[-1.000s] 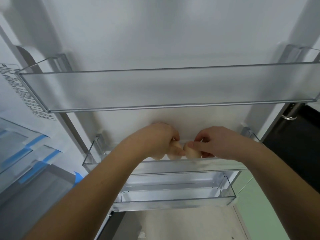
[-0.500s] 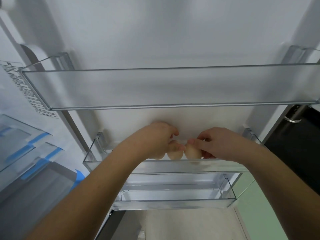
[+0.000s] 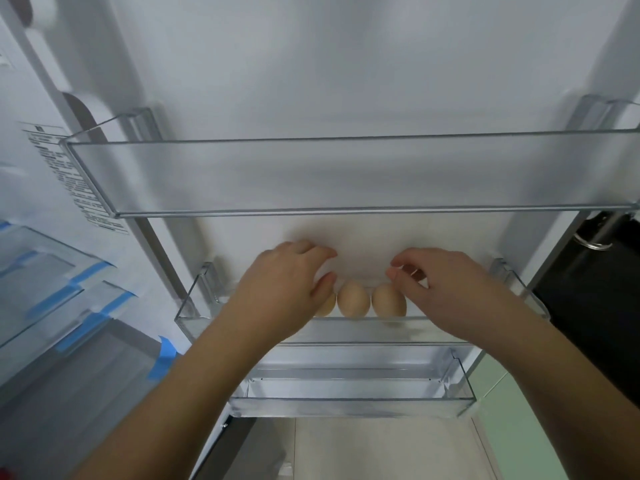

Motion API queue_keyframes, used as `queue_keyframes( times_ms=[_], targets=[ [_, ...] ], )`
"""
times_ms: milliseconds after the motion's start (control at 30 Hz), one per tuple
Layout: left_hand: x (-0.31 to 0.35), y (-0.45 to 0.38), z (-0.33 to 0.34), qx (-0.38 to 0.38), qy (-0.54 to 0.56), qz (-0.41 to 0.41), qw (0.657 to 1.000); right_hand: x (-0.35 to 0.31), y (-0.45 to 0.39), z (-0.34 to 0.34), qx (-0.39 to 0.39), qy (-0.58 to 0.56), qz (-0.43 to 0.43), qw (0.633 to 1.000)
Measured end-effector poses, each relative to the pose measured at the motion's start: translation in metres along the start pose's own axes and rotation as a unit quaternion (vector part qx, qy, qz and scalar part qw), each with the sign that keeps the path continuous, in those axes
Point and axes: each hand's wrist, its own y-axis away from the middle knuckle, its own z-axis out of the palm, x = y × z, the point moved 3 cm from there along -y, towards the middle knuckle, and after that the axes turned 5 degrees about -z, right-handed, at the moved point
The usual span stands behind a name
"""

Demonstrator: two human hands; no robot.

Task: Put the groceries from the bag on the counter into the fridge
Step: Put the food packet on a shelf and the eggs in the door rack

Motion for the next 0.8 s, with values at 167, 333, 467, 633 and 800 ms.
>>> queue_keyframes(
  times_ms=[167,333,467,633,800],
  targets=[
    [-0.007,0.024,0.000,0.084,-0.069,0.021,0.994,-0.017,0.018,0.009,0.083,0.073,-0.064,0.992],
    [-0.017,0.043,0.006,0.076,-0.096,0.020,0.992,-0.030,0.036,0.025,0.141,0.121,-0.088,0.979],
    [-0.023,0.056,0.011,0.062,-0.101,0.025,0.993,-0.043,0.052,0.036,0.146,0.160,-0.071,0.974],
    [-0.030,0.073,0.019,0.056,-0.095,0.055,0.992,-0.057,0.072,0.047,0.137,0.193,-0.023,0.971],
    [-0.034,0.092,0.027,0.074,-0.098,0.080,0.989,-0.071,0.092,0.063,0.132,0.212,0.014,0.968]
  ],
)
